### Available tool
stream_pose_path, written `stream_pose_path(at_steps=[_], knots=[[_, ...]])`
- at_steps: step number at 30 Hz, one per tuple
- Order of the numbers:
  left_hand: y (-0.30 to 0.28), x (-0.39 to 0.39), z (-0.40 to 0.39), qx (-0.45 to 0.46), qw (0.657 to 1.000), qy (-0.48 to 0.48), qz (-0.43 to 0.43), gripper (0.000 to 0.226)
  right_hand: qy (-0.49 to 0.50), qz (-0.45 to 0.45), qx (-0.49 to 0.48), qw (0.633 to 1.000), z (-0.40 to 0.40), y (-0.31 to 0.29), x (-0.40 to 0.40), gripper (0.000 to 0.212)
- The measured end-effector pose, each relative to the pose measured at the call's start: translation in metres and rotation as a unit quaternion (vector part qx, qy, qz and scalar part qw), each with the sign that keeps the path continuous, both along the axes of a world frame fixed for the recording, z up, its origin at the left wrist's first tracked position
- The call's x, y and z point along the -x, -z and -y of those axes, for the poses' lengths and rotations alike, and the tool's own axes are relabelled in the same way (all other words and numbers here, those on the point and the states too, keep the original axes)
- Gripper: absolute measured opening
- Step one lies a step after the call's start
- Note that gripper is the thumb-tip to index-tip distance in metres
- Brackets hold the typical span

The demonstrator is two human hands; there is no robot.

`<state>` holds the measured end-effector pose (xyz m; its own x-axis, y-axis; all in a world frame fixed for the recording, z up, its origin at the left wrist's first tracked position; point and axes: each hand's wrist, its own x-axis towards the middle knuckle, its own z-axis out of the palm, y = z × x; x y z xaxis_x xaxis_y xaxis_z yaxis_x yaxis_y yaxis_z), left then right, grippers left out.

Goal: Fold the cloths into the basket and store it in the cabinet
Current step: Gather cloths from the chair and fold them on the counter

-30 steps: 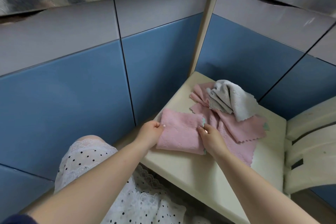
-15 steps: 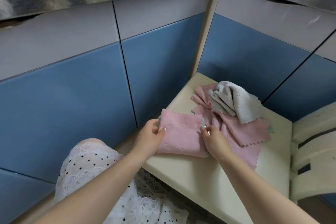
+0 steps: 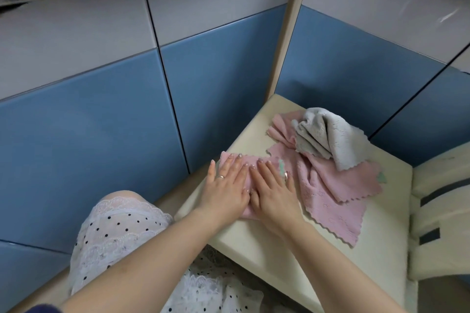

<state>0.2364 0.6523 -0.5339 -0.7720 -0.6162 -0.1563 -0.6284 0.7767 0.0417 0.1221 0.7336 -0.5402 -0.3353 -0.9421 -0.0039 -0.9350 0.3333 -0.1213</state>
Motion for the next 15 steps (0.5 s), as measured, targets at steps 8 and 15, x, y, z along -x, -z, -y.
stream_pose_path(at_steps=[8,15], knots=[[0.0009,-0.0055,0.005,-0.019,0.999,-0.029,-0.012,0.063,0.061,0.035,-0.027,0.997,-0.0072,0.002,0.0042,0.086],[0.0017,-0.0073,0.0046,-0.036,0.998,-0.044,-0.031,0.067,0.068,0.051,-0.042,0.995,-0.0055,-0.0046,0.0021,0.089]])
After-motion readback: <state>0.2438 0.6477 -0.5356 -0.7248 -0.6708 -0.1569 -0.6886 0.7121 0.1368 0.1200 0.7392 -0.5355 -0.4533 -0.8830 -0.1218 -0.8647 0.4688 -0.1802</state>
